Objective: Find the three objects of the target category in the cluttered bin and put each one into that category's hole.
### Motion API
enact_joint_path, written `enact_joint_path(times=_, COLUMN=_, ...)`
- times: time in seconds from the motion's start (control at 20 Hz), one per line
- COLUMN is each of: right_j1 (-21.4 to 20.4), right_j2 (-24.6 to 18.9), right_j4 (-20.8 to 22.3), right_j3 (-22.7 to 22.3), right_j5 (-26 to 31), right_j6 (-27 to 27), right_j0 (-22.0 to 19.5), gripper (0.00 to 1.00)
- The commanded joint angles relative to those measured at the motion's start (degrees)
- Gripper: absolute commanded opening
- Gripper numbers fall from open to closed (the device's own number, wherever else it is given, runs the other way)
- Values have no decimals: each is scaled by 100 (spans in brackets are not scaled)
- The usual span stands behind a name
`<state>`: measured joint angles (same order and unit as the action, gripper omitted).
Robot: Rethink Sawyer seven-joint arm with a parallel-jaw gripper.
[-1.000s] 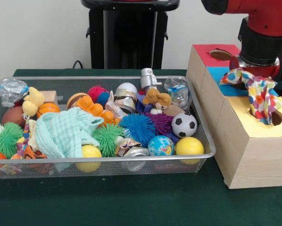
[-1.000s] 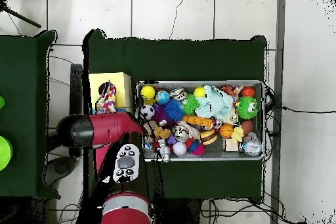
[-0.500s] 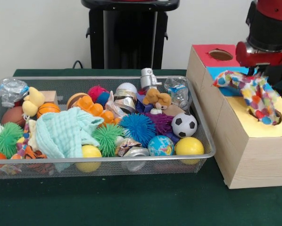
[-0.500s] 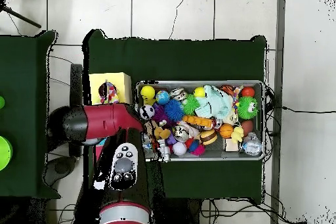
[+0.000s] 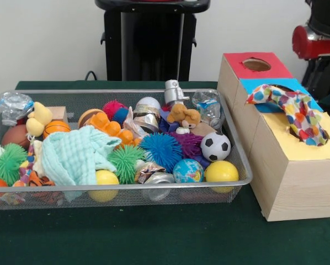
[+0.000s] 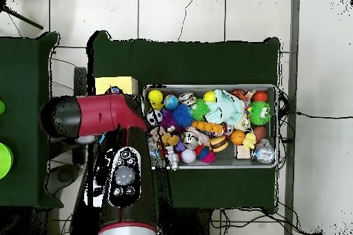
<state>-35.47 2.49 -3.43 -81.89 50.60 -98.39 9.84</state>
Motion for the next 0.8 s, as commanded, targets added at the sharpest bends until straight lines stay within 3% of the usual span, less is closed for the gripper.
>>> enact_joint_path(times=0.05, right_j1=83, right_j2=-273, right_j4=102, right_j3=434, right_j5=530, right_j6=-499, right_j0=-159, gripper=0)
enact_joint_path(times=0.35, right_j1=157, right_j2=-150, right_j4=293, right_j3=847, right_j5=817, right_j6=-446, right_j0=-97, gripper=0)
enact_joint_path(times=0.8, right_j1=322, right_j2=-166, right_j4=629, right_j3=1342, right_j5=957, right_j6=56, right_j0=-370, gripper=0)
